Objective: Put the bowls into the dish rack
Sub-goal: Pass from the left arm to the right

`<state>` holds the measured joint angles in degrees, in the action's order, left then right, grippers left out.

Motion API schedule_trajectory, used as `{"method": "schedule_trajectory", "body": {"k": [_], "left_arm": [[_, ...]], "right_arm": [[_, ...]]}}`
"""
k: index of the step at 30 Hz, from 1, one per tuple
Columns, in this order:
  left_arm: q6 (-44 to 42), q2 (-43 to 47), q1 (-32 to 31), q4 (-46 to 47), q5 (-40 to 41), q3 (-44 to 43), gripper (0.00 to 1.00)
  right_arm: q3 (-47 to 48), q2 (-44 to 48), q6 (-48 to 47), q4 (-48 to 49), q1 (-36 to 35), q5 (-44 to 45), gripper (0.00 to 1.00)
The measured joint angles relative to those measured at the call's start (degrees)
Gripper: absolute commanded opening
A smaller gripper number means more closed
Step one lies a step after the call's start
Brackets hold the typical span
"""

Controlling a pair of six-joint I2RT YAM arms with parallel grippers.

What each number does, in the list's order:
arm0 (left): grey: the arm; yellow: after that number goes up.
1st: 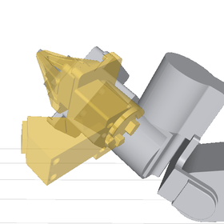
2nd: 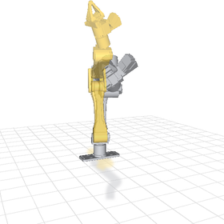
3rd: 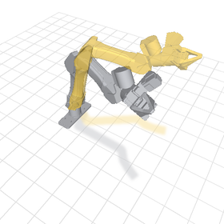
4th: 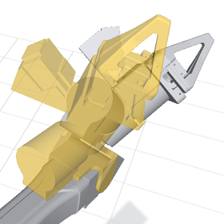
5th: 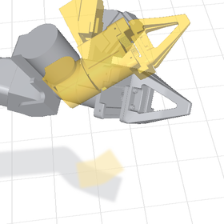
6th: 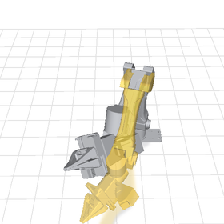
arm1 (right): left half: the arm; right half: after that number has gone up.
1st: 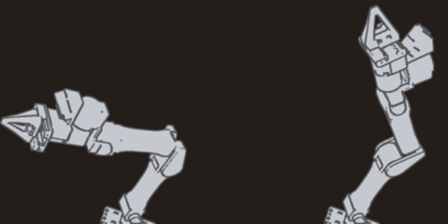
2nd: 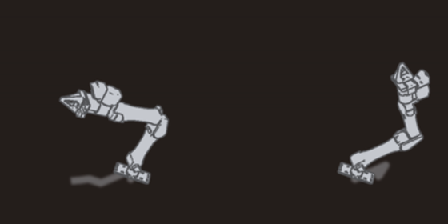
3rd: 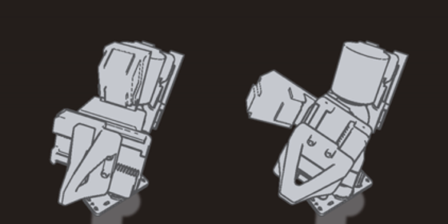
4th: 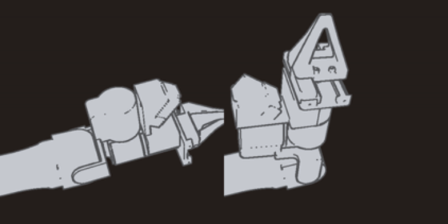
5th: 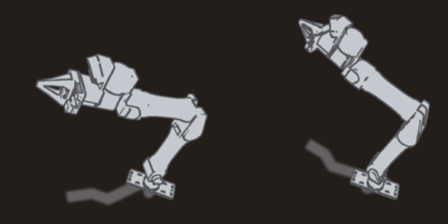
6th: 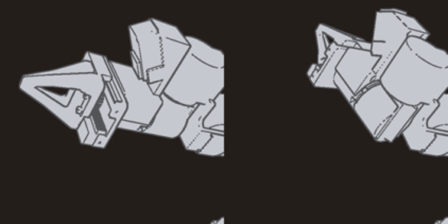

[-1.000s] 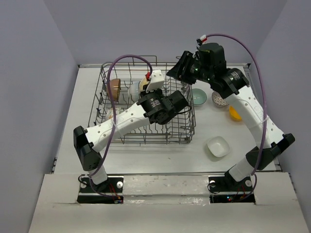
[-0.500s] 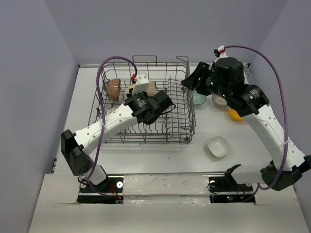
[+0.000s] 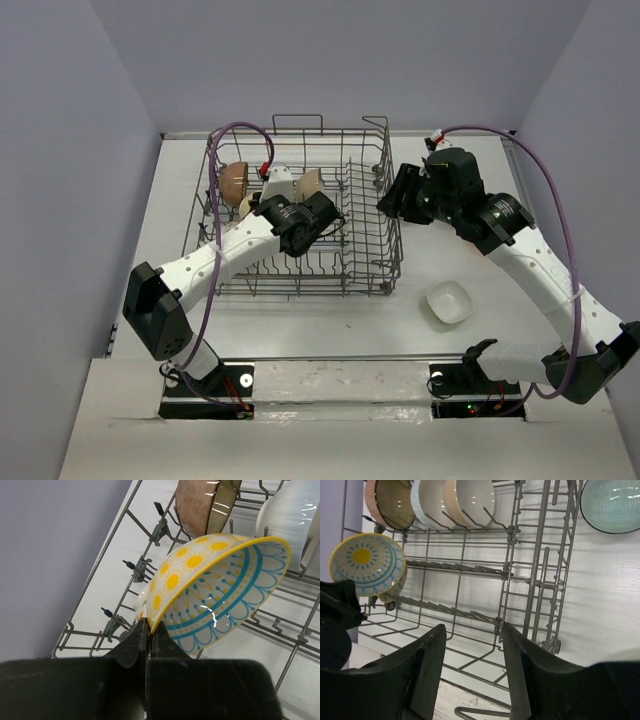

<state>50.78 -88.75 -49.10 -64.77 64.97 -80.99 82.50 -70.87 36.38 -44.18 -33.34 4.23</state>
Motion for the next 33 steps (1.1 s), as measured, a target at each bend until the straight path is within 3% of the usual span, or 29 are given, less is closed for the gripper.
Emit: {"method": "schedule_trajectory", "body": {"k": [24, 33], "left_arm": [[-1.1, 1.2, 2.0, 3.8, -0.4, 4.5, 0.0], [-5.7, 1.3, 2.9, 2.8, 0.1, 2.5, 0.0]], "right_arm": [[-4.6, 1.9, -3.6, 0.0, 0.0, 2.1, 0.54], [-4.7, 3.1, -4.5, -0.2, 0.0, 3.6, 0.55]]}}
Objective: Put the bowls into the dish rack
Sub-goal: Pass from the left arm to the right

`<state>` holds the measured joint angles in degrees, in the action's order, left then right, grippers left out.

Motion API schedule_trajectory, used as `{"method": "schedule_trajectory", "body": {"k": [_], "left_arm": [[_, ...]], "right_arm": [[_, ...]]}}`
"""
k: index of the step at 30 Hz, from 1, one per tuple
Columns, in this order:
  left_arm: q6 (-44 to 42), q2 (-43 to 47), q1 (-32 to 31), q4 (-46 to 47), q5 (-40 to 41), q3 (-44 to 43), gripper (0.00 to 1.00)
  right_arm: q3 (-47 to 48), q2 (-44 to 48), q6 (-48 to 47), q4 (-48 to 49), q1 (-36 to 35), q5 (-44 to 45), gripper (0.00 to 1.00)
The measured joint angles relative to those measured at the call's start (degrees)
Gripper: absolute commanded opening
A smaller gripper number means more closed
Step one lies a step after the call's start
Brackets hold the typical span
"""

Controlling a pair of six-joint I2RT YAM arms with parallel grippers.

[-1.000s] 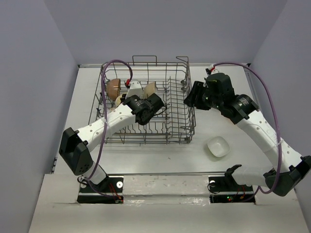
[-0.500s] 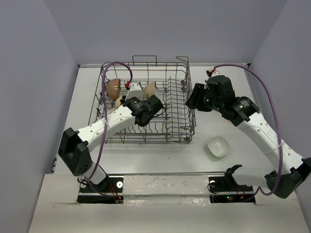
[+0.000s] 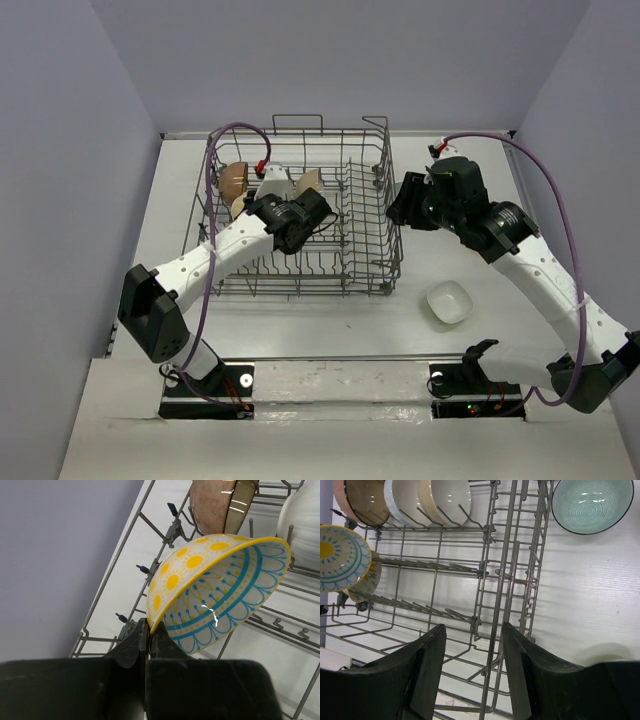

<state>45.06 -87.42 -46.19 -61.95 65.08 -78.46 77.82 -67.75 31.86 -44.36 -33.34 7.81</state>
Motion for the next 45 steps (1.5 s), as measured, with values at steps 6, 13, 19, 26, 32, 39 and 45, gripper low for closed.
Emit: {"method": "schedule_trajectory", "body": {"k": [6, 13, 19, 26, 32, 39, 45], "left_arm": [[-2.6, 0.0, 0.6, -0.7, 0.3, -0.8, 0.0], [-4.4, 0.0, -0.2, -2.4, -0.6, -5.3, 0.0], [-7.6, 0.3, -6.9, -2.6, -2.9, -15.3, 0.0], [-13.4, 4.9, -11.9, 2.1, -11.5, -17.7, 0.0], [-19.5, 16.1, -11.9, 12.1, -22.6, -12.2, 0.0], [-21.2, 17.0, -11.9, 16.7, -27.6, -12.2, 0.0], [-22.2, 13.1, -11.9, 18.2, -29.5, -12.2, 0.0]], "right_arm": [[0.0, 0.3, -0.6, -0.1, 0.0, 0.2, 0.55], [2.8, -0.7, -1.1, -0.8, 0.0, -1.4, 0.54], [9.8, -5.2, -2.6, 1.0, 0.0, -6.2, 0.55], [9.9, -6.2, -4.2, 3.7, 0.0, -11.0, 0.55], [8.2, -5.4, -5.4, 7.3, 0.0, -13.0, 0.54], [7.5, -4.6, -5.6, 9.4, 0.0, -15.6, 0.52], [6.8, -2.6, -5.6, 10.5, 0.0, -16.2, 0.52]]}}
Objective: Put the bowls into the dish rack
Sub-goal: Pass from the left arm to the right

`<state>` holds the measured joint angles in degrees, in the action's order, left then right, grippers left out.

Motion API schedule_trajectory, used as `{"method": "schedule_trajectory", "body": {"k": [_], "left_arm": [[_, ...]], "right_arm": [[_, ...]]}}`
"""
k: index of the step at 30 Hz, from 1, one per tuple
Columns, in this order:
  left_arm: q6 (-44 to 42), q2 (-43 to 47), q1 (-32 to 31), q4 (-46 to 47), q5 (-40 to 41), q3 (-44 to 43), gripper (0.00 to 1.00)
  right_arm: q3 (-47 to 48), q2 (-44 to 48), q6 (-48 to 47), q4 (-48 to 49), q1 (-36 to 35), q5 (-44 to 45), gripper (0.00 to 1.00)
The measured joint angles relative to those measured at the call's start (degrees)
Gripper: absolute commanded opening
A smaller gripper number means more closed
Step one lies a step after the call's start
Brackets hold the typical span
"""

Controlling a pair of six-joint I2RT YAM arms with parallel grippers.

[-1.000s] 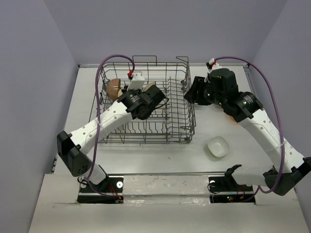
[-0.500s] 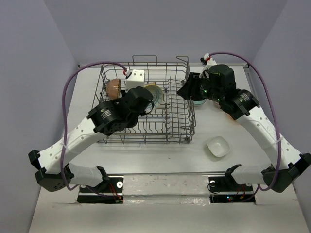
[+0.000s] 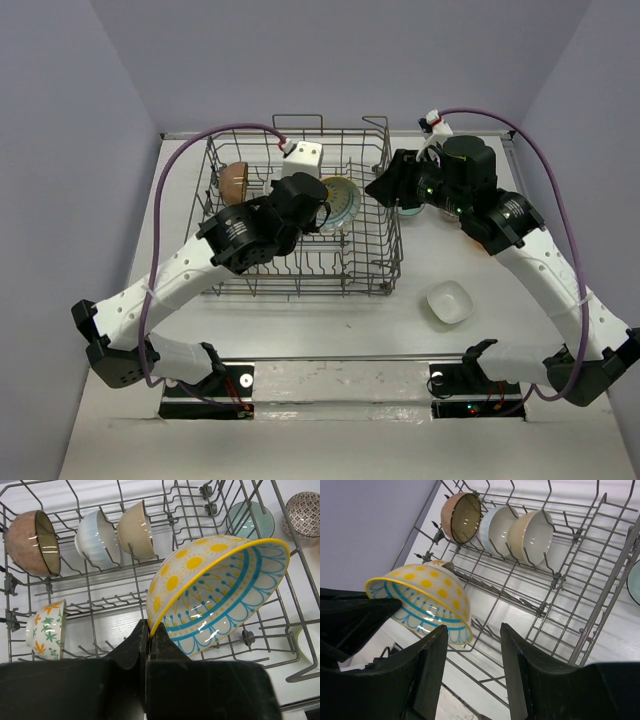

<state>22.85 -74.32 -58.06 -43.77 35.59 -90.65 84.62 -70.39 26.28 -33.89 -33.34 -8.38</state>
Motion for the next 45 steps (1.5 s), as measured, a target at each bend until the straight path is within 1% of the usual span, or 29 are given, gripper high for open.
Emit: {"method": "schedule_trajectory", "body": {"k": [6, 17, 24, 25, 28, 30, 34, 37, 40, 41, 43, 45], "left_arm": [[-1.1, -3.1, 0.0, 0.8, -1.4, -0.9, 0.0], [-2.5, -4.1, 0.0, 1.7, -4.2, -6.9, 0.0], [-2.9, -6.1, 0.0, 2.9, -6.7, -7.8, 0.0], [-2.9, -6.6, 0.0, 2.9, -7.1, -7.9, 0.0], [-2.9, -7.8, 0.0, 2.9, -8.1, -8.3, 0.0], [-2.9, -8.1, 0.0, 3.1, -8.4, -8.4, 0.0], [-2.9, -8.2, 0.0, 3.6, -8.9, -8.5, 0.0], [-2.9, -8.2, 0.1, 3.7, -9.0, -8.8, 0.0], [-3.0, -8.2, 0.1, 3.6, -8.9, -8.8, 0.0], [-3.0, -8.2, 0.2, 3.4, -8.9, -8.8, 0.0], [-3.0, -8.3, 0.3, 3.2, -8.9, -8.8, 0.0], [-3.0, -8.3, 0.4, 3.2, -8.9, -8.8, 0.0]], "right_arm": [[-1.5, 1.6, -0.8, 0.9, 0.0, 0.0, 0.52], [-3.4, 1.9, -3.2, 1.5, 0.0, -0.1, 0.51], [-3.9, 1.7, -3.7, 2.5, -0.1, 0.0, 0.49], [-3.9, 1.7, -3.7, 2.6, -0.1, 0.0, 0.48], [-4.0, 1.7, -3.6, 3.2, -0.1, 0.7, 0.38], [-4.0, 1.7, -3.6, 3.5, -0.1, 2.0, 0.36], [-4.2, 1.7, -3.6, 4.1, -0.1, 3.5, 0.29], [-4.5, 1.7, -4.1, 4.7, -0.1, 4.1, 0.26], [-5.0, 1.6, -4.5, 4.8, -0.1, 4.5, 0.17], [-5.2, 1.5, -4.5, 5.0, -0.1, 4.6, 0.1], [-5.2, 1.3, -4.5, 5.2, -0.1, 4.8, 0.03], [-5.2, 1.0, -4.5, 5.4, -0.5, 5.1, 0.01]]}}
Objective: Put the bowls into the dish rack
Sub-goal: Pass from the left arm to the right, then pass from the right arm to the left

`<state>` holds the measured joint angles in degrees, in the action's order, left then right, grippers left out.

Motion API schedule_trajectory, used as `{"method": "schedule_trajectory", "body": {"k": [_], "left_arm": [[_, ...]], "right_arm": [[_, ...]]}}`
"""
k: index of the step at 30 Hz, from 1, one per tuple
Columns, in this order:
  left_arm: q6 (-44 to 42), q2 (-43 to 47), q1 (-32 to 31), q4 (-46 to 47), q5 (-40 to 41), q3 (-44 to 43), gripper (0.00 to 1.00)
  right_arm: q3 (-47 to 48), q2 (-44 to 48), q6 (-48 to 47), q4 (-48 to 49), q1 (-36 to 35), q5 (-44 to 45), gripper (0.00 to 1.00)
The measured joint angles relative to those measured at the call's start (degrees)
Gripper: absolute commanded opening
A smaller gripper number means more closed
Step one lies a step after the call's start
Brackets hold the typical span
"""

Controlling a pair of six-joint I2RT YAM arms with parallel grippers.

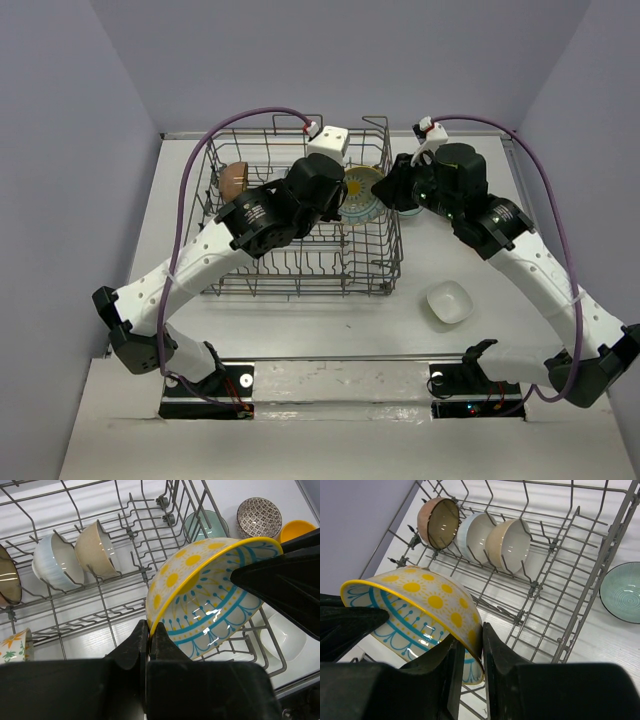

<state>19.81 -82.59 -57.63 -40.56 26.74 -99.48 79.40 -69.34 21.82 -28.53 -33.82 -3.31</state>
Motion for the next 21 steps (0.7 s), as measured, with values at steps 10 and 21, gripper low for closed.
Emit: {"method": "schedule_trajectory", "body": {"k": [10, 21], "left_arm": [[1.4, -2.9, -1.0, -1.2, 6.1, -2.8, 0.23], [3.6, -5.1, -4.6, -2.2, 18.9, -5.7, 0.3]], "right_arm": [[3.0, -2.5, 2.5, -3.8, -0.1, 1.5, 0.01], [13.4, -5.7, 9.2, -13.3, -0.3, 0.2, 0.01]]}}
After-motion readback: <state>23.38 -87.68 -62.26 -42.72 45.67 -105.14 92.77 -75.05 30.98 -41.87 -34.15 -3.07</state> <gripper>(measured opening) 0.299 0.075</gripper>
